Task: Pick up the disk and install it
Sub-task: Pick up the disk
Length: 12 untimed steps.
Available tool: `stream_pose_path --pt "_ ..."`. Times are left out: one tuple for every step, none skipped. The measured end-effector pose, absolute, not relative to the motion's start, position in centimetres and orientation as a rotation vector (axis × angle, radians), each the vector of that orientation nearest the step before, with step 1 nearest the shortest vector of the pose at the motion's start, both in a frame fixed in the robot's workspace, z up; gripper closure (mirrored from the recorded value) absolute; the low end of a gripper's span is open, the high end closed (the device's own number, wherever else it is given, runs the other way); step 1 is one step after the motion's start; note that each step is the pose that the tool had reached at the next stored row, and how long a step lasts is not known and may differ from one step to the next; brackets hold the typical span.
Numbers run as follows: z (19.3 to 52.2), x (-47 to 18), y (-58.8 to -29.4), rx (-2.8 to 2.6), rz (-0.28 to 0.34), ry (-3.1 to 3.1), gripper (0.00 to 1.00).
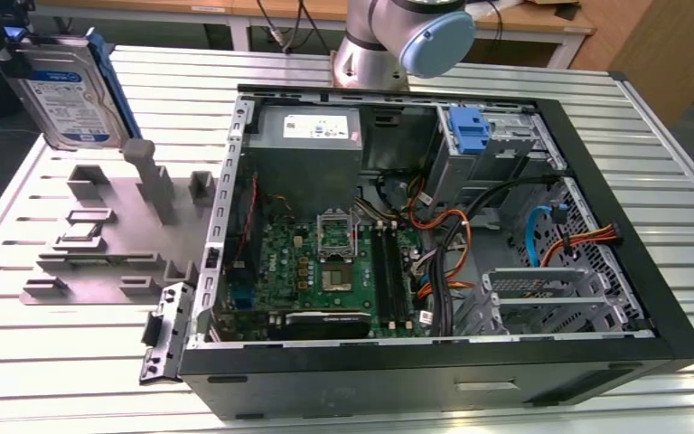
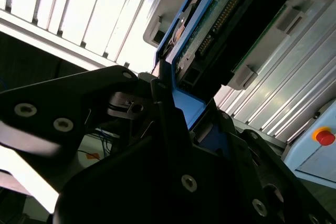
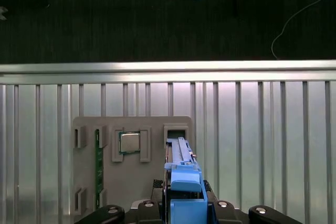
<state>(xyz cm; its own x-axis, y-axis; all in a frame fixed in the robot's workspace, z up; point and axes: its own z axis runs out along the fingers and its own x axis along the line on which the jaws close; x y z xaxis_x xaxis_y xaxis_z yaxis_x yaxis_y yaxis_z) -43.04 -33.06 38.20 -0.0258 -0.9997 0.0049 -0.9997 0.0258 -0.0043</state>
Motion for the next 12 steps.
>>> stream_pose_path --pt "38.25 -43.03 -33.06 2.192 0.01 -2.249 0.64" --pt "38.3 -43.03 -33.06 2.192 0.01 -2.249 0.64" --pt "38.36 -43.03 -33.06 2.192 0.01 -2.249 0.64" --pt "38.41 -43.03 -33.06 2.192 0.01 -2.25 0.64" --pt "38.47 -43.04 -33.06 2.192 0.01 -2.249 0.64" --pt "38.51 -43.04 -33.06 2.192 0.01 -2.249 0.64" --pt "38.56 -43.03 -33.06 2.192 0.01 -2.249 0.64" --pt "38.61 -43.03 -33.06 2.192 0.01 -2.249 0.64" --pt "38.66 -43.03 -33.06 2.192 0.01 -2.249 0.64" --pt "38.72 -43.03 -33.06 2.192 0.01 -2.249 0.64" --pt "38.79 -43.03 -33.06 2.192 0.01 -2.249 0.64" --pt "38.85 -43.03 -33.06 2.192 0.01 -2.249 0.64"
